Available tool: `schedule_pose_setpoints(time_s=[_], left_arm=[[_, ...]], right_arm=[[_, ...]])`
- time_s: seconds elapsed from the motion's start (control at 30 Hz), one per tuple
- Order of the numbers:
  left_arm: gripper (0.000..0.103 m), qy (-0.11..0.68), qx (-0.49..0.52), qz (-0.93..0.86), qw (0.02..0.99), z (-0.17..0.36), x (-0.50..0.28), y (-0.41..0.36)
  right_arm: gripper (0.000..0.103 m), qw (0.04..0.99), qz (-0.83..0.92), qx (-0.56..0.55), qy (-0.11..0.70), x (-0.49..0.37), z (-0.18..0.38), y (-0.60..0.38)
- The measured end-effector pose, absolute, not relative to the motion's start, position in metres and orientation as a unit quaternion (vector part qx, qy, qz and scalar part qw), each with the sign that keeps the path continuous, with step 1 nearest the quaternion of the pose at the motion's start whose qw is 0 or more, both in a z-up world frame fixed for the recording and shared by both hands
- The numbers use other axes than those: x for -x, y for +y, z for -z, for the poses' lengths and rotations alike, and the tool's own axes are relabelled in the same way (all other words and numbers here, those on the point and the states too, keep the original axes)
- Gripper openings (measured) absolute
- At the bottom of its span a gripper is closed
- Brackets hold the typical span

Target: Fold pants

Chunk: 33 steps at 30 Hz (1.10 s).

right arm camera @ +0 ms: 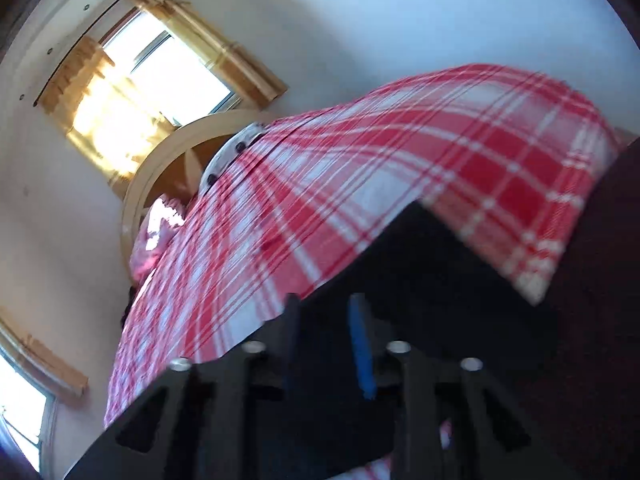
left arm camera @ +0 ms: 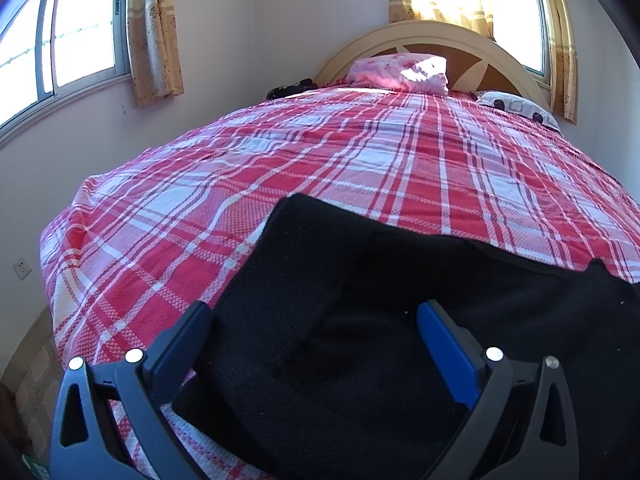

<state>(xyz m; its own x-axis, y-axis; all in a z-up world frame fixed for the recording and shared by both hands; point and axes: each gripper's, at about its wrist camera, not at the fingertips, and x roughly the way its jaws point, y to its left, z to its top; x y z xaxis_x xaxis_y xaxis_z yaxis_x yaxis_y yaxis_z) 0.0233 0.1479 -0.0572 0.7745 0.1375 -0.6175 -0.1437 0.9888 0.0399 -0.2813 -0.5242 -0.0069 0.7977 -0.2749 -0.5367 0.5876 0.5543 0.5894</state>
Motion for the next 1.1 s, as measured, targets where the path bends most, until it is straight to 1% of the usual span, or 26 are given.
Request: schedule_pose_setpoints(time_s=[0.03, 0.2, 0.3, 0.4, 0.47, 0.5, 0.53, 0.57, 0.6, 0.7, 0.8, 0.93, 1.1], left_arm=[[0.103, 0.328, 0.004, -0.075, 0.942, 0.057, -0.024, 0.148], [0.103, 0.329, 0.003, -0.078, 0.941, 0.057, -0.024, 0.147], [0.103, 0.329, 0.001, -0.081, 0.941, 0.057, -0.023, 0.147], [0.103, 0.33, 0.001, -0.082, 0.94, 0.057, -0.023, 0.147], [0.103, 0.33, 0.0, -0.083, 0.94, 0.057, -0.023, 0.147], [0.103, 0.33, 0.0, -0.084, 0.94, 0.057, -0.023, 0.147], [0.103, 0.33, 0.0, -0.084, 0.94, 0.057, -0.023, 0.146], [0.103, 0.329, 0.0, -0.084, 0.94, 0.057, -0.023, 0.146], [0.103, 0.329, 0.0, -0.084, 0.94, 0.058, -0.023, 0.146], [0.103, 0.33, 0.001, -0.083, 0.94, 0.057, -0.023, 0.147], [0.103, 0.33, 0.003, -0.082, 0.941, 0.057, -0.023, 0.147], [0.103, 0.329, 0.002, -0.083, 0.941, 0.056, -0.023, 0.147], [0.103, 0.326, 0.005, -0.08, 0.942, 0.056, -0.022, 0.147]], right_arm=[[0.076, 0.859, 0.265, -0.39, 0.201, 0.29, 0.007, -0.535], [0.076, 0.85, 0.27, -0.373, 0.254, 0.305, 0.02, -0.571], [0.076, 0.852, 0.259, -0.343, 0.298, 0.293, 0.036, -0.571], [0.074, 0.86, 0.26, -0.288, 0.33, 0.281, 0.037, -0.557], [0.065, 0.858, 0.257, -0.264, 0.359, 0.275, 0.039, -0.548], [0.056, 0.858, 0.255, -0.255, 0.365, 0.275, 0.039, -0.543], [0.051, 0.858, 0.251, -0.256, 0.368, 0.276, 0.039, -0.541], [0.035, 0.859, 0.247, -0.261, 0.365, 0.28, 0.039, -0.539], [0.022, 0.86, 0.24, -0.272, 0.359, 0.284, 0.04, -0.539], [0.018, 0.856, 0.225, -0.319, 0.338, 0.291, 0.043, -0.541], [0.015, 0.86, 0.241, -0.322, 0.316, 0.293, 0.033, -0.53], [0.015, 0.895, 0.236, -0.222, 0.307, 0.267, -0.017, -0.476], [0.015, 0.931, 0.138, -0.12, 0.317, 0.208, -0.071, -0.369]])
